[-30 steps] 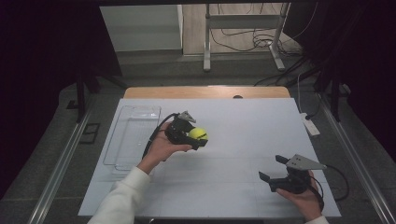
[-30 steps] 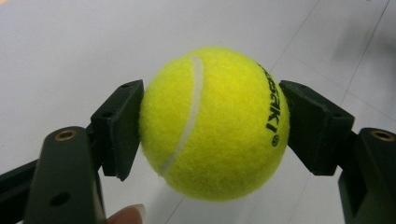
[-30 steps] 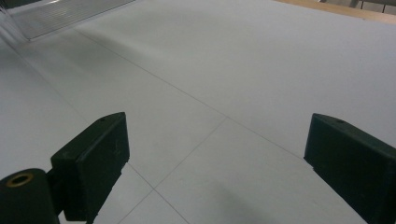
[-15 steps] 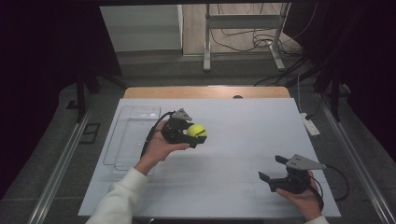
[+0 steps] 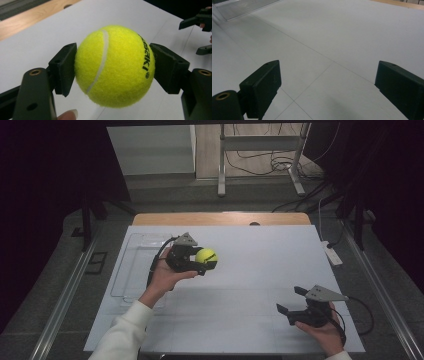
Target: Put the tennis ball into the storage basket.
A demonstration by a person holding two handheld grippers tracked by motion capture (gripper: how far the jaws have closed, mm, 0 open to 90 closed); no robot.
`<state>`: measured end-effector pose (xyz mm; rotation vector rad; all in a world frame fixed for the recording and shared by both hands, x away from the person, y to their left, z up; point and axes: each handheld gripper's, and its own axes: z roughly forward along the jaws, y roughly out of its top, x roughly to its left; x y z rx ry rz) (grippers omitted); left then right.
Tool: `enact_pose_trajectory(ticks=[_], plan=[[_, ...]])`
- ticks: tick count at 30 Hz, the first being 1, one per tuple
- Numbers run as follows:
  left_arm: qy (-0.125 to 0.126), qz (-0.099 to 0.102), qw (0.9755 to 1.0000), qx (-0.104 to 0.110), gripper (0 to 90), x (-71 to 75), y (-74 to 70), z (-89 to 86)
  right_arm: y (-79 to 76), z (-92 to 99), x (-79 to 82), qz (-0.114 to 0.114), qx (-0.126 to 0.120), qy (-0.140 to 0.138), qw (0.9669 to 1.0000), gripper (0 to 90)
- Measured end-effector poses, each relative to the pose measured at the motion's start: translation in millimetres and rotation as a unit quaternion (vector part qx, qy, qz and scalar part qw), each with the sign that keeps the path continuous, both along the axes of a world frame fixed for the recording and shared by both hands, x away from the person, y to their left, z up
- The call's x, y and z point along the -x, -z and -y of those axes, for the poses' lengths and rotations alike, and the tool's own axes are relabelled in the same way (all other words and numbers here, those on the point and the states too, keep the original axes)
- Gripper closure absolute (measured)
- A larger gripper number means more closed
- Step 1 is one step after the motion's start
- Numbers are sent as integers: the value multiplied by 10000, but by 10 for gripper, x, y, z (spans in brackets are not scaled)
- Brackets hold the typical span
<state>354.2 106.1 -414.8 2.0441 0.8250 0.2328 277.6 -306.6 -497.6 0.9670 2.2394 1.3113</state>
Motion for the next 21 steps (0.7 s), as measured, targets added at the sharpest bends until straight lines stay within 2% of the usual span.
enact_pose_trajectory(ticks=[11, 21], plan=[[-178, 221, 9994, 208, 275, 15, -66, -99, -4, 5, -1, 2, -11, 15, 10000, 70], [-264, 307, 9987, 316, 275, 29, -111, -159, -12, 7, 1, 22, -11, 30, 10000, 71]])
